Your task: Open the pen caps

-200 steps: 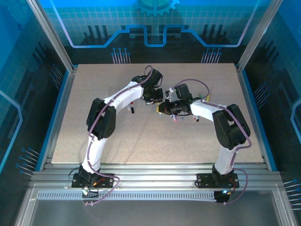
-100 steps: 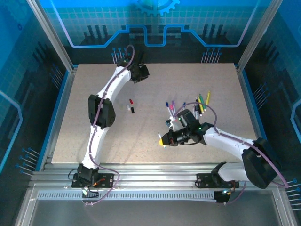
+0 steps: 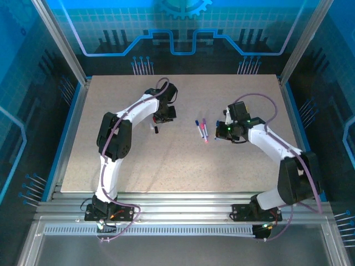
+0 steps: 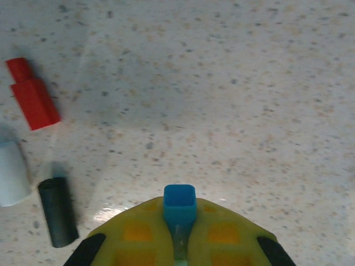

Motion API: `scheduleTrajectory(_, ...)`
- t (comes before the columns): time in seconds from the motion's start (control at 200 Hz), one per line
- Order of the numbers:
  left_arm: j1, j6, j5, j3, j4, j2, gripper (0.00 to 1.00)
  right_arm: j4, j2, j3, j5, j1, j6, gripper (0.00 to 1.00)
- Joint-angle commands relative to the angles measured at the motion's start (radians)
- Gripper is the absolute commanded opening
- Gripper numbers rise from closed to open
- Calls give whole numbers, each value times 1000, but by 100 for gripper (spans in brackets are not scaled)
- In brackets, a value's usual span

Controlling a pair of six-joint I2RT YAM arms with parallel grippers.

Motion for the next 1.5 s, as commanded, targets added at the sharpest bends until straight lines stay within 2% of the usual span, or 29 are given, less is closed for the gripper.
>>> scheduleTrajectory(0.0,6,34,-39,-11,13,1,0,-55,63,26,99,-36,-53,0)
scheduleTrajectory(0.12,9,33,-52,15,-8,44,0,-45,127,58,143,-65,-64,0)
scheduleTrajectory(0.4,21,31,-67,34,-31,76,0,-53,287,145,140,-81,-81,0)
scheduleTrajectory(0.605,29,28,-74,37,-40,81,11,-91,351,186,172,-76,-65,0)
scheduleTrajectory(0.725,30,32,-74,41,-46,83,15,-123,368,207,200,-71,-58,10)
scheduleTrajectory(0.791,31,31,-73,45,-50,84,20,-142,377,219,219,-67,-58,15)
scheduleTrajectory(0.876,31,28,-70,49,-52,80,23,-168,387,236,245,-60,-61,19)
scheduleTrajectory(0.926,31,29,-70,52,-49,80,27,-179,388,244,260,-54,-62,21)
scheduleTrajectory(1.181,29,31,-78,82,-71,69,29,-235,395,297,304,-37,-66,25)
scheduleTrajectory(1.306,25,28,-85,74,-50,22,30,-221,326,288,282,-19,-64,26)
scheduleTrajectory(1.496,-15,-3,-62,92,-13,-19,35,-170,196,253,211,15,-50,33)
